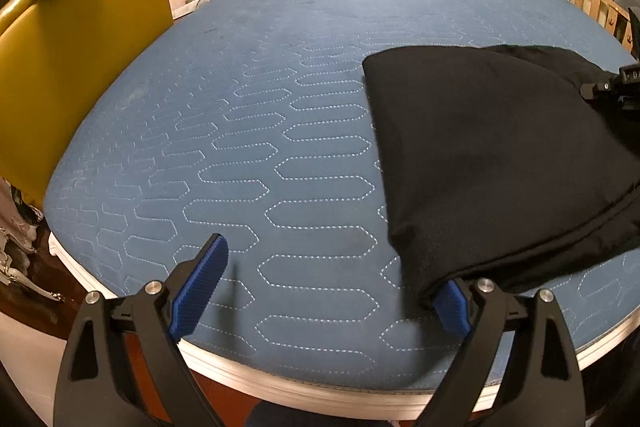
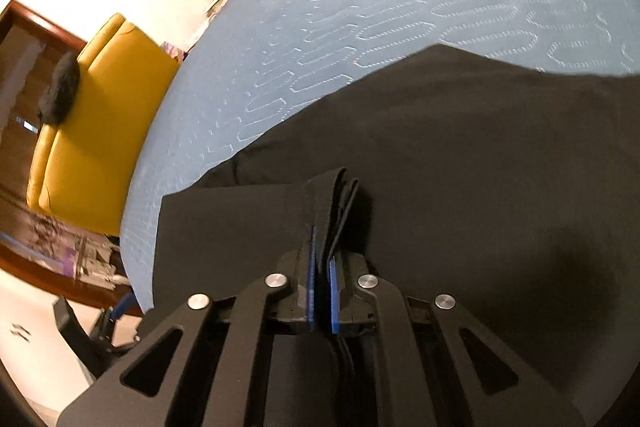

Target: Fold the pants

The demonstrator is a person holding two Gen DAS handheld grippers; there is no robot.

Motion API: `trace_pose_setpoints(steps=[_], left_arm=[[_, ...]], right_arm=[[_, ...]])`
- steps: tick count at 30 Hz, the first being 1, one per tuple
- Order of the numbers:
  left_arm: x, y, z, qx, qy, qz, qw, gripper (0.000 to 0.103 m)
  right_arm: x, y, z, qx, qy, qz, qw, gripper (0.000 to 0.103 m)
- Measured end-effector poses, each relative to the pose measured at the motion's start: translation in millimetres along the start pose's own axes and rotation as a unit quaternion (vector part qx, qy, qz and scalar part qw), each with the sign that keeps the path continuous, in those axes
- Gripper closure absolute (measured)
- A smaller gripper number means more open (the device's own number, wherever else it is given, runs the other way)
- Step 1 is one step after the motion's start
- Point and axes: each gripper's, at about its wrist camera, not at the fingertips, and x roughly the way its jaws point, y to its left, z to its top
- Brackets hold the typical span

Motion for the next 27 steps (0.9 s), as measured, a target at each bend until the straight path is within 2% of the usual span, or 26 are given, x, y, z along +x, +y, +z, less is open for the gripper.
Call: trace_pose_setpoints(steps=[2,4,6,8,9,13,18,20,21,22,23,24,25,26,27], left_arm=[[0,0,0,0.0,0.003,0.0,1.0,0.01],[-1,-1,2,0.001,0.006,0.002,1.0,0.01],[-1,-3,2,0.002,0.007,0.005,1.0,0.01],[-1,-3,0,0.0,0.006,0.005,1.0,0.01],[-1,-3,-1,-0.002,0.006,0.005,1.0,0.01],[-8,-5,-4,-0.001,0.004,0.004,1.0,0.01],[-40,-5,-27,0.03,-0.002,-0.008,0.9995,0.01],[-63,-4,-37,0.019,-0.021,-0.041,0.9987,0.016],[-82,-6,-40,0.009,-0.049,-0.09,0.9948,0.016],[-92,-11,-39,0.009,-0.067,-0.119,0.9905,0.021],[-102,-19,-36,0.016,-0.088,-0.142,0.9858,0.031],[-111,-34,-31,0.037,-0.12,-0.167,0.9778,0.036],[-115,-55,-25,0.07,-0.147,-0.187,0.9688,0.044],[-116,-76,-19,0.106,-0.158,-0.187,0.9637,0.056],[-115,-100,-15,0.149,-0.168,-0.181,0.9575,0.06]], right_arm=[[-3,1,-1,0.0,0.004,-0.003,1.0,0.089],[-9,3,-6,0.001,0.007,-0.003,1.0,0.075],[-20,6,-17,0.003,0.005,-0.004,1.0,0.047],[-29,12,-32,-0.005,0.012,-0.015,1.0,0.036],[-32,13,-40,-0.008,0.015,-0.022,1.0,0.036],[-42,21,-65,-0.018,0.024,-0.042,0.999,0.036],[-50,23,-82,-0.032,0.025,-0.06,0.997,0.05],[-54,17,-84,-0.023,0.019,-0.054,0.998,0.053],[-56,14,-86,-0.018,0.016,-0.052,0.998,0.057],[-58,11,-88,-0.018,0.012,-0.056,0.998,0.06],[-59,10,-90,-0.019,0.01,-0.06,0.998,0.068],[-61,7,-92,-0.018,0.006,-0.06,0.998,0.077],[-63,3,-94,-0.012,0.006,-0.057,0.998,0.082],[-67,-3,-96,-0.003,0.005,-0.054,0.999,0.09],[-69,-6,-96,0.002,0.004,-0.052,0.999,0.094]])
